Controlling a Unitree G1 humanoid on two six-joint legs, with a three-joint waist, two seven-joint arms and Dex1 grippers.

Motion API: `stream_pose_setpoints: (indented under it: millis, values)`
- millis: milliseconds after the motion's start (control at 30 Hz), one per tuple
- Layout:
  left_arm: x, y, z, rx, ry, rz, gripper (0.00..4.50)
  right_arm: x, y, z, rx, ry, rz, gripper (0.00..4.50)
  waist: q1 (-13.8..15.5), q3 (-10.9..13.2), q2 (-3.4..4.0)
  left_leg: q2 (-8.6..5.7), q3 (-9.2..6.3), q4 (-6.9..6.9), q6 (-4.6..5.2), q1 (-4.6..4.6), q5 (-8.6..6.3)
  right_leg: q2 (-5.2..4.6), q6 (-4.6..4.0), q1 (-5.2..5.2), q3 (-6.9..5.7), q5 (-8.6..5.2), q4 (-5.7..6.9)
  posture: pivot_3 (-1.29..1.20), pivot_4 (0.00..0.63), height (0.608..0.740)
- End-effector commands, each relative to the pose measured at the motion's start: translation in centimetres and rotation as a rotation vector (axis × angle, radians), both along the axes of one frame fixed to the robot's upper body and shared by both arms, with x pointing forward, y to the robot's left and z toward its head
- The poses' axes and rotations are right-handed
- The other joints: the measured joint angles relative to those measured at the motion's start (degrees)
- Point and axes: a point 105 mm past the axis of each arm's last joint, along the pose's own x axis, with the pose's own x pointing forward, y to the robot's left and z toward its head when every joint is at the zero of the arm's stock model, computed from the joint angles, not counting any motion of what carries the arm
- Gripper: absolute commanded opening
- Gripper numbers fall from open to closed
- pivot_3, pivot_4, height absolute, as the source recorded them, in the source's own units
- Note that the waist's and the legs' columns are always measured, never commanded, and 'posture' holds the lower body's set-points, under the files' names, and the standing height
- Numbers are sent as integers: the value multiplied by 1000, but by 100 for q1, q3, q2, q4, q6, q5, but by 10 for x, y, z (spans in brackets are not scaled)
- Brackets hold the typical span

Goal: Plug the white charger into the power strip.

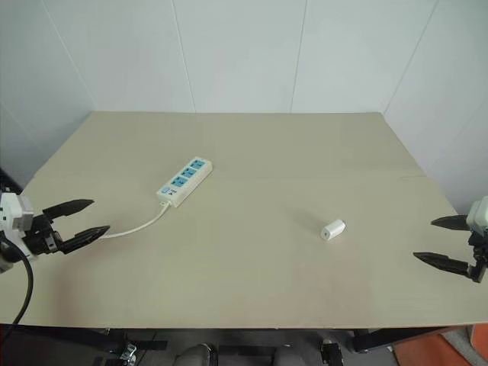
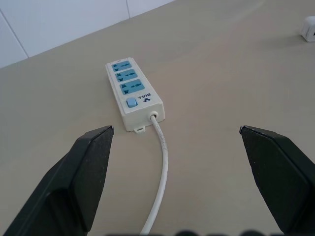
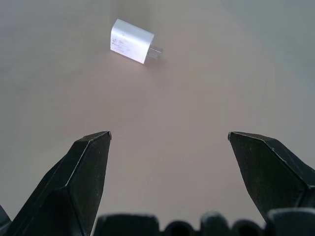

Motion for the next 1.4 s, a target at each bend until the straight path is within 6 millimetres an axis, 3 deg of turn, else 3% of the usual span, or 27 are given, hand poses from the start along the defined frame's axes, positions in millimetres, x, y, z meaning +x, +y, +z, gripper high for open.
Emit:
stream_pose_setpoints:
  millis: [33,567,800,900,1200,1400]
  values:
    - [1,3,12,9,-45,3,4470,0,1,20,-21,-68,9,4500,-2,0,0,-1,0,0,0,0,0,0,0,0,0,0,0,0,150,740]
    - [3,5,8,-4,-32,29,4470,3,4,20,-10,-106,14,4500,-2,0,0,0,1,0,0,0,0,0,1,0,1,0,1,0,150,740]
    - [37,7,-1,29,-139,224,4470,10,9,14,-24,-139,-2,4500,42,-1,0,-3,0,5,0,2,0,0,6,6,1,3,2,0,150,740]
    - [53,-3,-8,-39,-197,263,4470,22,25,7,-67,-149,-3,4500,39,-1,0,-6,1,8,0,-3,0,-1,5,5,3,11,-1,0,150,740]
    - [89,-60,-24,-160,-265,239,4470,48,122,25,1,-315,173,4500,12,-1,-2,-8,-1,17,0,-8,0,2,8,4,8,21,2,0,150,740]
    - [103,-74,-31,-193,-257,282,4470,50,175,34,81,-360,249,4500,14,0,-4,-10,-3,17,0,-20,-1,2,9,1,8,23,-5,0,150,740]
